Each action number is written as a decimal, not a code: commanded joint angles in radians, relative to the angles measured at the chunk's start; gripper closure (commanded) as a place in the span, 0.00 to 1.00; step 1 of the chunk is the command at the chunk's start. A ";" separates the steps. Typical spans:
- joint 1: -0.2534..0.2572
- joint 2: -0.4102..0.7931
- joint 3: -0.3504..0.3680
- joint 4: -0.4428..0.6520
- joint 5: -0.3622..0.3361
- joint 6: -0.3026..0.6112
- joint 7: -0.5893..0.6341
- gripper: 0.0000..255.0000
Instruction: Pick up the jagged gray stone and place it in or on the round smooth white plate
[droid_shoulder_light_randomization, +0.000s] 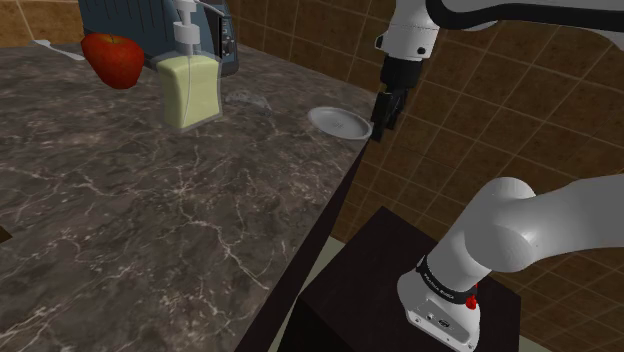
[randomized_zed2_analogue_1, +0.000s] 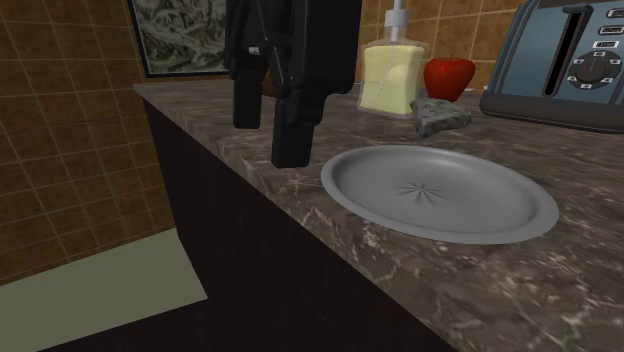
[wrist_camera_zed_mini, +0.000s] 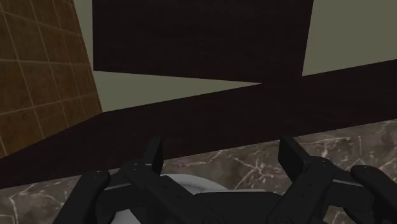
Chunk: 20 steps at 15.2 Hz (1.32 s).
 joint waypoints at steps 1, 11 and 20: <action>0.000 0.000 0.000 0.000 0.000 0.000 0.000 0.00; 0.054 0.311 -0.009 0.176 0.051 0.255 -0.115 0.00; 0.099 0.580 -0.004 0.419 0.112 0.385 -0.222 0.00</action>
